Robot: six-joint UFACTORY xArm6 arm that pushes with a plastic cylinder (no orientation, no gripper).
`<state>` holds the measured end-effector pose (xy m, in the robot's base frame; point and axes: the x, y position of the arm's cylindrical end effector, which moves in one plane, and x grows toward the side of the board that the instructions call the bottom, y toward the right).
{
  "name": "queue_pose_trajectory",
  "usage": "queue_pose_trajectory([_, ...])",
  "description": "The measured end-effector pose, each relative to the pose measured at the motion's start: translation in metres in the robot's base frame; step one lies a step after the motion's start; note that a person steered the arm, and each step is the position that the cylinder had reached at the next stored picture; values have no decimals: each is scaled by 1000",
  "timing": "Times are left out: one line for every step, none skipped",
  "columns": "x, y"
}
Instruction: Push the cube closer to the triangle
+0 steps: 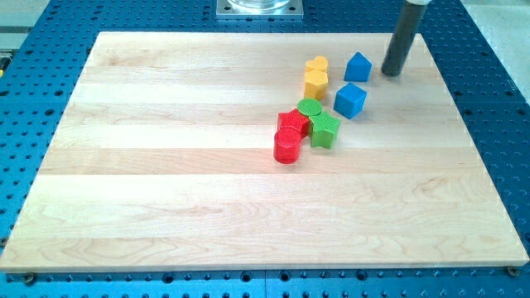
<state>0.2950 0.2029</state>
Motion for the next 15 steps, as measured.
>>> queue_pose_trajectory([0,-19])
queue_pose_trajectory([0,-19])
queue_pose_trajectory([6,-23])
queue_pose_trajectory([6,12])
queue_pose_trajectory([64,45])
queue_pose_trajectory([136,45])
queue_pose_trajectory([195,12])
queue_pose_trajectory([176,-25])
queue_pose_trajectory([143,-56])
queue_pose_trajectory([132,-74])
queue_pose_trajectory([121,-89])
queue_pose_trajectory([85,-88])
queue_pose_trajectory([67,-82])
queue_pose_trajectory([67,-81])
queue_pose_trajectory([88,-79])
